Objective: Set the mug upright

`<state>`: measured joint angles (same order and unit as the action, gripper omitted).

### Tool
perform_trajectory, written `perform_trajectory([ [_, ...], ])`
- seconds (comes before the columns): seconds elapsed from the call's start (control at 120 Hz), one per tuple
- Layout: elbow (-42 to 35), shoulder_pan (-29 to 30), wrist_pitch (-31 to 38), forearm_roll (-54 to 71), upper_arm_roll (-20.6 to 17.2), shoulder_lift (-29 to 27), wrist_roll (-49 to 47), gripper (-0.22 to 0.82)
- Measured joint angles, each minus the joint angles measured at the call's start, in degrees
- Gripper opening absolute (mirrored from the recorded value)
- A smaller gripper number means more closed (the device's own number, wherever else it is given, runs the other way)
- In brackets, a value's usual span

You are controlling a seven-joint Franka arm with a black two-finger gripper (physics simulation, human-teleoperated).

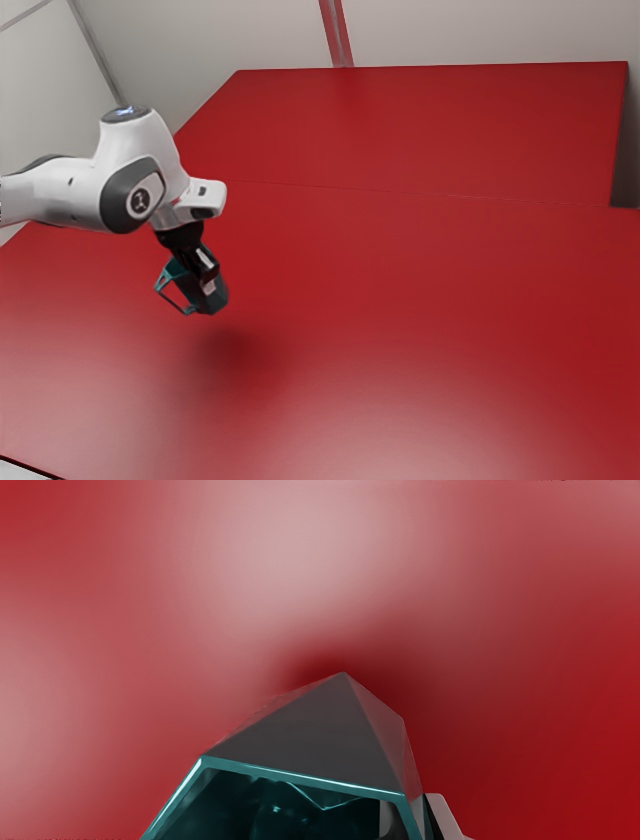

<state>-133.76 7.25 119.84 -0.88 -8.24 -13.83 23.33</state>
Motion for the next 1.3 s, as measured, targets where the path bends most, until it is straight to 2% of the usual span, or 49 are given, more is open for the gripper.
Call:
perform_trajectory([
  [0.25,-3.4,-0.3,3.7,0.2,-2.0,0.5,-6.9,-0.18],
  [0.608,-5.5,-1.1,8.7,0.3,-2.5,3.5,-13.8,-0.18],
  [1.3,-5.5,-1.8,12.0,1.6,-2.9,8.8,-20.5,-0.18],
])
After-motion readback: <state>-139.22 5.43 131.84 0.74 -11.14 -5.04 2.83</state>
